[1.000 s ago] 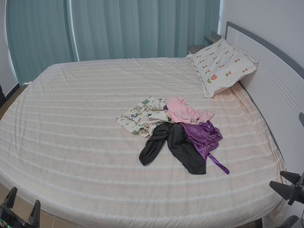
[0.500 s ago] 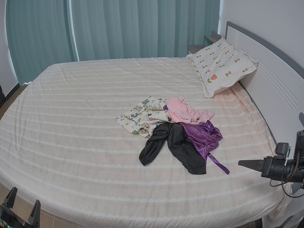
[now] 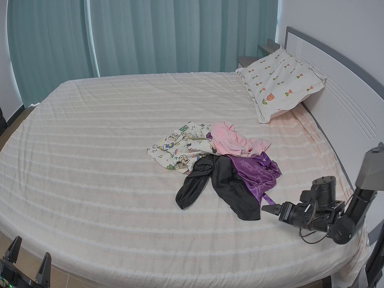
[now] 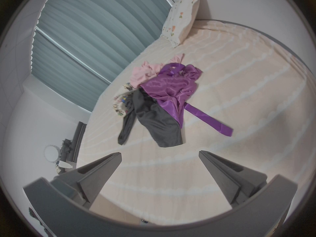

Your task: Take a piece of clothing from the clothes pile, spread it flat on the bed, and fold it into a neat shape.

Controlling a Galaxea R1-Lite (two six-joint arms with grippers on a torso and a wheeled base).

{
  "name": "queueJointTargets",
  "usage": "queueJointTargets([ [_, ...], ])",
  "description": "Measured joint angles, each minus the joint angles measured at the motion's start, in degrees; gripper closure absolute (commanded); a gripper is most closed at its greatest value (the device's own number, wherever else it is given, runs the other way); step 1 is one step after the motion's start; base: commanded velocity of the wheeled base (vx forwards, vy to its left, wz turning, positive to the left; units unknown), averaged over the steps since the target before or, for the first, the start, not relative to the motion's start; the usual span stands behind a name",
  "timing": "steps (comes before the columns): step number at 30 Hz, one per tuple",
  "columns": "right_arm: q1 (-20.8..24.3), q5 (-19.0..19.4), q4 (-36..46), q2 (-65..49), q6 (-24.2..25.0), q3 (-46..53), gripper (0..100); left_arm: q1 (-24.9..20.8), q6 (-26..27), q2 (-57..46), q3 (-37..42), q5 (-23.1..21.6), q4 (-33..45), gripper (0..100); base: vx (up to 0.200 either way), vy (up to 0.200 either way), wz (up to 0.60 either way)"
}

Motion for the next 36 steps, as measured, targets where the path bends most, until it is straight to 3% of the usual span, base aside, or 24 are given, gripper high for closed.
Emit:
queueJointTargets([
  [8,3.4,-3.4,-2.4,11.1,0.8,-7.8,0,0.0,0.0,0.0,0.0,0.0,0.0,0,0.000,0.000,0.00],
  [18,3.8,-5.8,5.4,14.8,0.6,-18.0,0,0.0,0.0,0.0,0.0,0.0,0.0,0,0.000,0.000,0.00],
  [22,5.0,-9.3,7.1,17.1,0.0,-21.7,0,0.0,0.0,0.0,0.0,0.0,0.0,0,0.000,0.000,0.00],
  [30,6.6,-11.3,7.7,20.5,-3.1,-25.5,0,0.0,0.0,0.0,0.0,0.0,0.0,0,0.000,0.000,0.00],
  [35,7.2,-14.8,7.3,22.5,-5.3,-27.2,0,0.0,0.0,0.0,0.0,0.0,0.0,0,0.000,0.000,0.00],
  [36,7.5,-15.1,7.3,22.9,-6.0,-27.6,100,0.0,0.0,0.0,0.0,0.0,0.0,0,0.000,0.000,0.00],
])
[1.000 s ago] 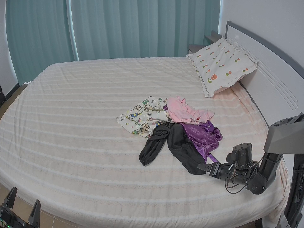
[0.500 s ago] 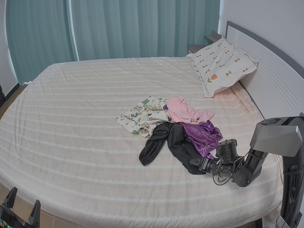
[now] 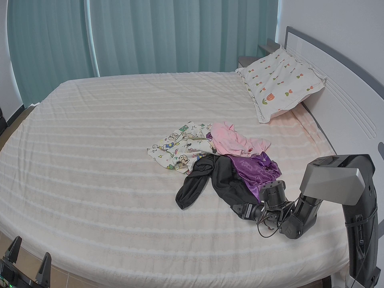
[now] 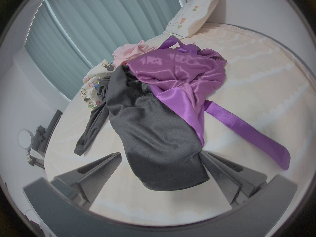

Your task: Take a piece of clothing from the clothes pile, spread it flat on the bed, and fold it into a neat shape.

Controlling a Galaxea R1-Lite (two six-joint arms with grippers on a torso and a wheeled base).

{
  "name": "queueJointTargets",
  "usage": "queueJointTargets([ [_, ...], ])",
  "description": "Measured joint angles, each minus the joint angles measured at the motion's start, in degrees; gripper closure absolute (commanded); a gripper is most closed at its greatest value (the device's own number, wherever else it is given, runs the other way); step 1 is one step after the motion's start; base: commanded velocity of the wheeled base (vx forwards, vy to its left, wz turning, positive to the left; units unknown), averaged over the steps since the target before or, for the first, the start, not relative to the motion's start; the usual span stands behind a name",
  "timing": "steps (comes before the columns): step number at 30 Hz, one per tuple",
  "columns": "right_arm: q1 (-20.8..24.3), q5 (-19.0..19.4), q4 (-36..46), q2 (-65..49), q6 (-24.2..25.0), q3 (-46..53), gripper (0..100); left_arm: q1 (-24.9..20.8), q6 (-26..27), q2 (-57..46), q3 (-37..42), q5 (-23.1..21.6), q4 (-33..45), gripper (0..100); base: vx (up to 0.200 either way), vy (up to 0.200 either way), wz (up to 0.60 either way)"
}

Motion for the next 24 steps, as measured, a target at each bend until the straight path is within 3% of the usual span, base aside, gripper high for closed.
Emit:
queueJointTargets([
  [14,0.8,1.5,-4.0,0.4,0.8,2.3,100,0.0,0.0,0.0,0.0,0.0,0.0,0,0.000,0.000,0.00],
  [24,-0.5,13.6,-18.0,-6.7,8.3,20.8,100,0.0,0.0,0.0,0.0,0.0,0.0,0,0.000,0.000,0.00],
])
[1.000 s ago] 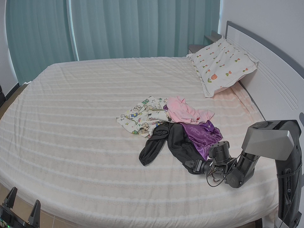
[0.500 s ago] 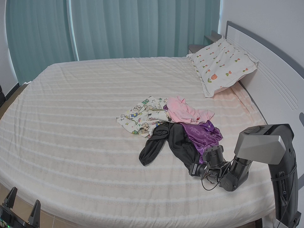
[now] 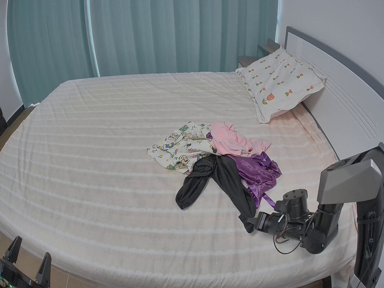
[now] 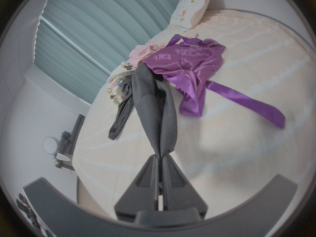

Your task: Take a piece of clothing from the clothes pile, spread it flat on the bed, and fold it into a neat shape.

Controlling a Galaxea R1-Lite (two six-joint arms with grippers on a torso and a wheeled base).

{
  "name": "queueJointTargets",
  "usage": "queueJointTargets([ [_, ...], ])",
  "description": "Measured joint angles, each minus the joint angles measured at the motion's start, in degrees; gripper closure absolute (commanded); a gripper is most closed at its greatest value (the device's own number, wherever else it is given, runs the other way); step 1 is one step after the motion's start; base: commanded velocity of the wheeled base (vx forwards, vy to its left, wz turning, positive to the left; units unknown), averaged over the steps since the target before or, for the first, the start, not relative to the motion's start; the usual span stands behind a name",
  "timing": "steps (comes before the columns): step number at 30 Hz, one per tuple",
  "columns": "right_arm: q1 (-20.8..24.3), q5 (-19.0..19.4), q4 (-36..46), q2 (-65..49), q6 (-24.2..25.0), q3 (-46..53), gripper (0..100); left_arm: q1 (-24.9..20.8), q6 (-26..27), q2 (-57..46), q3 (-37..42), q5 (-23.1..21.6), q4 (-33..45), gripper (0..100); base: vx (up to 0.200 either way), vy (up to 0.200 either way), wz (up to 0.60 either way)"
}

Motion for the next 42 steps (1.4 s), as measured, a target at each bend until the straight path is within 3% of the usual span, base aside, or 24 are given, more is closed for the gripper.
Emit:
queueJointTargets([
  [7,-0.9,5.5,-10.8,-7.6,5.7,16.6,100,0.0,0.0,0.0,0.0,0.0,0.0,0,0.000,0.000,0.00],
  [13,-0.7,7.2,-13.9,-14.0,11.6,22.9,100,0.0,0.1,0.0,0.0,0.0,0.0,0,0.000,0.000,0.00],
  [25,3.3,3.2,-9.4,-18.6,14.1,24.0,100,0.0,-0.3,0.0,0.0,-0.2,0.0,0,0.000,0.000,0.00],
  [42,4.4,3.0,-6.3,-23.7,16.6,24.0,100,0.0,-0.6,0.0,-0.7,0.6,-1.3,0,0.000,0.000,0.00],
])
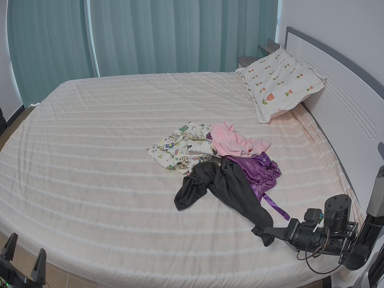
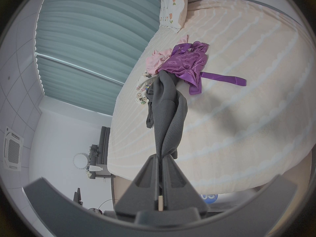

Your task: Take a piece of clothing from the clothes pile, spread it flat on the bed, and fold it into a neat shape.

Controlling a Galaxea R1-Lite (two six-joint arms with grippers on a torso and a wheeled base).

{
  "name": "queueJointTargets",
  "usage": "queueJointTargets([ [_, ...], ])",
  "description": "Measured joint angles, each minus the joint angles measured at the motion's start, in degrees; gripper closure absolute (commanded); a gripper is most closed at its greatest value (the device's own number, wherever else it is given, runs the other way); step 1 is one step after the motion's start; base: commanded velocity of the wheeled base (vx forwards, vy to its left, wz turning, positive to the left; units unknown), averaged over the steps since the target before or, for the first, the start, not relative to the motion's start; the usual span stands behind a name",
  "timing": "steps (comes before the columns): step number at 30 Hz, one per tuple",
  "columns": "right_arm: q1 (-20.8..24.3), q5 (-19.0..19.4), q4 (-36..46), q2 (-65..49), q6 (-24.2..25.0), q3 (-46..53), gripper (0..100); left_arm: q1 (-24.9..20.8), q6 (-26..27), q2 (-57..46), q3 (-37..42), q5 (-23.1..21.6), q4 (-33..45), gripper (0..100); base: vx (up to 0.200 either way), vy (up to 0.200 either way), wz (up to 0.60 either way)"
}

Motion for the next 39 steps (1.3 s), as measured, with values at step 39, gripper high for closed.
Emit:
queueJointTargets([
  [39,2.7,-5.4,0.9,-0.3,1.3,0.0,100,-13.7,-11.9,67.6,-11.2,-9.8,-23.0,0,0.000,0.000,0.00],
])
